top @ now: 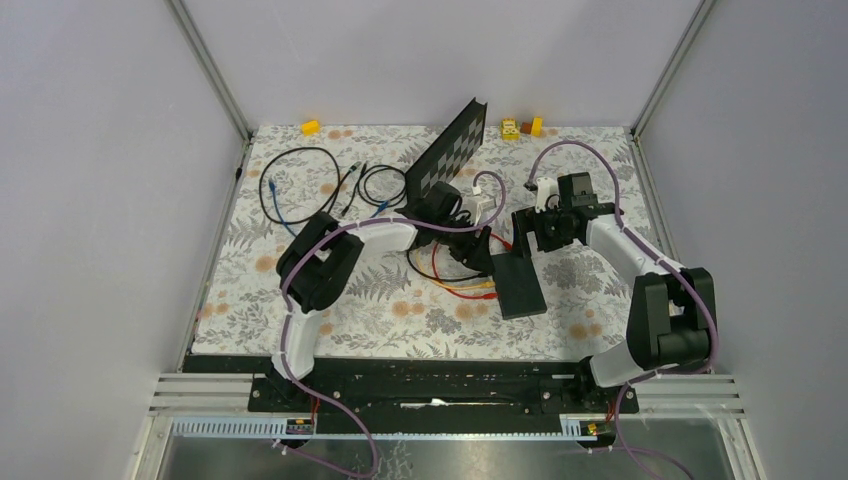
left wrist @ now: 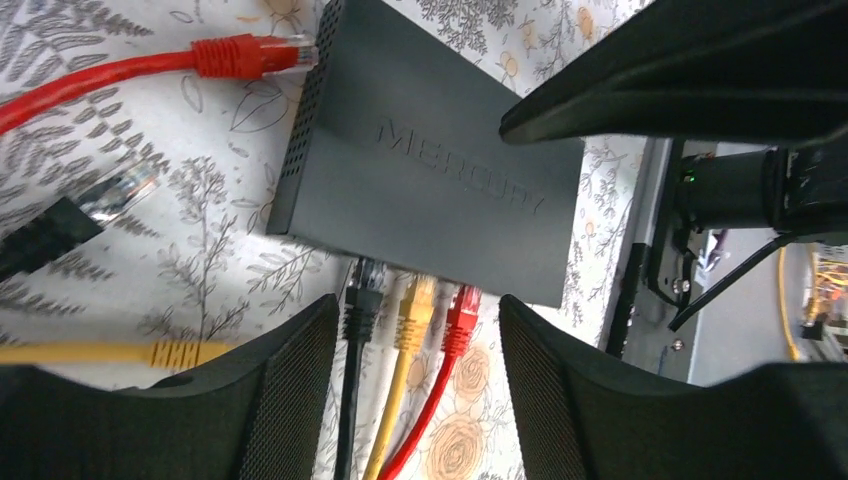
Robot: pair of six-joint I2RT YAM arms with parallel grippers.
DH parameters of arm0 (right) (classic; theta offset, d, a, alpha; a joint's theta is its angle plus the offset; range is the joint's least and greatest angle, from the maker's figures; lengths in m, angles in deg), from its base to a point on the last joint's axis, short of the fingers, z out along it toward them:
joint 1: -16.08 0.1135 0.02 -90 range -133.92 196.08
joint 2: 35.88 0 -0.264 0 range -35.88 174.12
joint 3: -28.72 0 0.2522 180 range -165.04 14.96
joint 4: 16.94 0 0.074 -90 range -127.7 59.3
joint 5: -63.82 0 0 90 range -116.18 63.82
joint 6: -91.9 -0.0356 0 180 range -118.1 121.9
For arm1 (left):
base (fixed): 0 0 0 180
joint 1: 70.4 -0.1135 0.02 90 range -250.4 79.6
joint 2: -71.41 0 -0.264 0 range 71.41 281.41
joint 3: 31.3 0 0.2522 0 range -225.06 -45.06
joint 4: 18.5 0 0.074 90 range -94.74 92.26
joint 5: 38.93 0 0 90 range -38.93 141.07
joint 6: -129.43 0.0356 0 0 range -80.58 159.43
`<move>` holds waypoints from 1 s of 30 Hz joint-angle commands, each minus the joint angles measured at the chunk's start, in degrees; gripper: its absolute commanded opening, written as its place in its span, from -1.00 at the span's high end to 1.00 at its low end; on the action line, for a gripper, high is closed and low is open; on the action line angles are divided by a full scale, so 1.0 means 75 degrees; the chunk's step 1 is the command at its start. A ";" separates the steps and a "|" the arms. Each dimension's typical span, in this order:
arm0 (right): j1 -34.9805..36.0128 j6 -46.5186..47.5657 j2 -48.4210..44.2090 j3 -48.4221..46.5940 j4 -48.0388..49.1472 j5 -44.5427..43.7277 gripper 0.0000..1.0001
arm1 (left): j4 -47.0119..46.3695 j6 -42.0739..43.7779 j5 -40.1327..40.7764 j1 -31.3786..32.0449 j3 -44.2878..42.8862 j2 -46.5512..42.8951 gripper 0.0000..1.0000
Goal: Pull the plug from the switch port
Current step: Move the switch port to the center of the board.
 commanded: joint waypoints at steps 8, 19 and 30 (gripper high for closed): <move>-0.0579 -0.0079 0.0232 0.0020 0.0239 0.0289 -0.85 | -0.0809 -0.1147 -0.0166 0.0067 -0.0337 0.0527 -0.19; -0.0710 0.0047 0.0087 0.0079 0.0242 0.0324 -0.85 | -0.0298 -0.0599 0.1142 -0.0007 0.0047 0.0343 -0.20; -0.0747 0.0142 0.0345 0.0081 0.0190 0.0242 -0.85 | -0.0302 -0.0185 0.2532 -0.0341 0.0806 -0.0412 -0.22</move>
